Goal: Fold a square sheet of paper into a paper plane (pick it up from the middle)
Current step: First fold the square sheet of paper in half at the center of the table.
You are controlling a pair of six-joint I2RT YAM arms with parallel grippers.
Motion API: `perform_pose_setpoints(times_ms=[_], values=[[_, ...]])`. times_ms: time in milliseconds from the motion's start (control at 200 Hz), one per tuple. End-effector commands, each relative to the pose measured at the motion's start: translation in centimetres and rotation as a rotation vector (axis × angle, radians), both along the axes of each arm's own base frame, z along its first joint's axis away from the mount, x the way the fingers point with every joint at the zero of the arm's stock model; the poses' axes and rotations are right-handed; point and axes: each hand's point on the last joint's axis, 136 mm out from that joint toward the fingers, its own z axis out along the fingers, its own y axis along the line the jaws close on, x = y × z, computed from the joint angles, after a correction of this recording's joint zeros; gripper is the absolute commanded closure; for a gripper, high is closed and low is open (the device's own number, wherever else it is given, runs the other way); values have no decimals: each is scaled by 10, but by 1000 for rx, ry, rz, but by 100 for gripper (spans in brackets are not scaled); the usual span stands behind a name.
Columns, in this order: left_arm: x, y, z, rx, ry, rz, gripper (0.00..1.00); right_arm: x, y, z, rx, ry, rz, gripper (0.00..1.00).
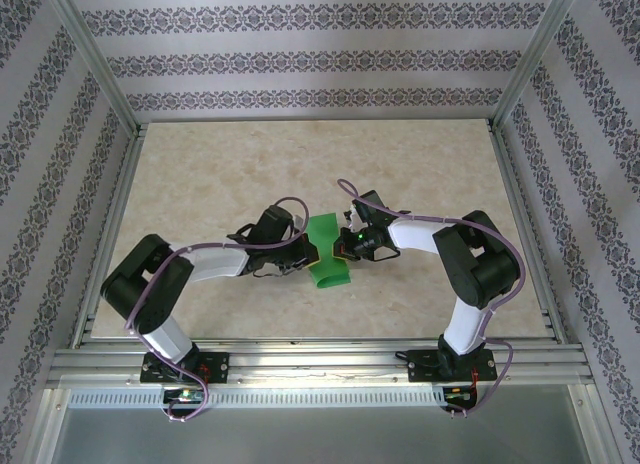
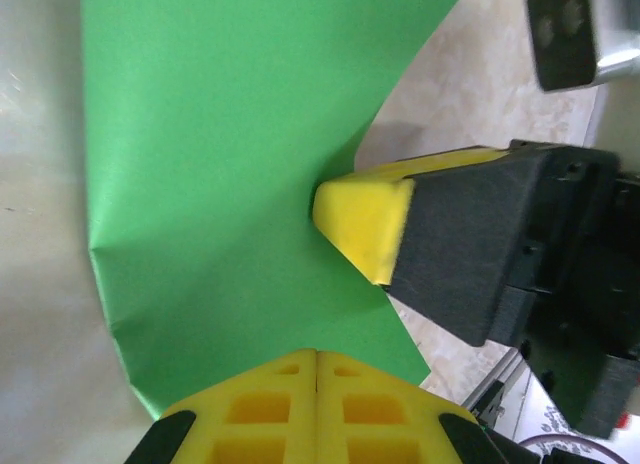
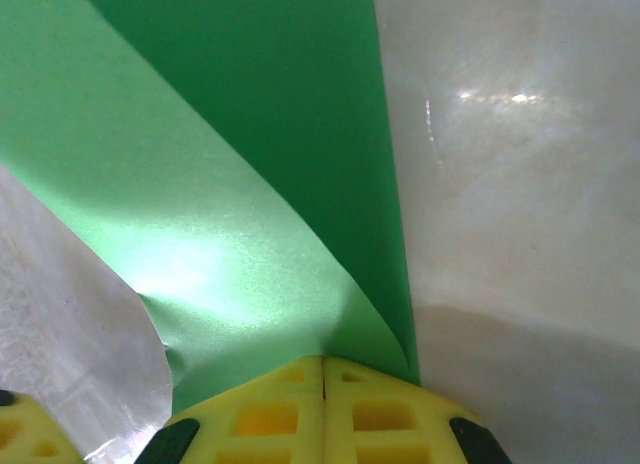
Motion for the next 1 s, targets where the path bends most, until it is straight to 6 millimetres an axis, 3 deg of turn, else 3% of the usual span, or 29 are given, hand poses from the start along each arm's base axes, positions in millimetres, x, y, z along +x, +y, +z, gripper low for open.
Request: perform_pose_setpoints(times_ms=[0,160,290,385,600,719,864,994], values=[[-11,-8,-18,-16,65,-7,100,-33,-38,-41,-196,134,-42,100],[-28,16,-53,80,117,24,100,-34,-39,-42,-199,133,-44,100],[-41,25,-66,106,139,18,100,-34,-39,-42,-199,134,-45,100],[-40,23,-60,94,122,9,100,-34,-39,-43,-198,137,-48,100],[-22,7,-11,30,9,-15,100,-34,-39,-42,-199,134,-45,100],[-18,-2,4,-15,-19,-26,100,-33,-39,-41,-197,133,-47,100],[-22,-13,-2,-60,10,-48,100,-33,-39,-41,-197,133,-48,100],[-32,-6,-28,-12,70,-37,100,-34,-39,-42,-198,134,-48,100]])
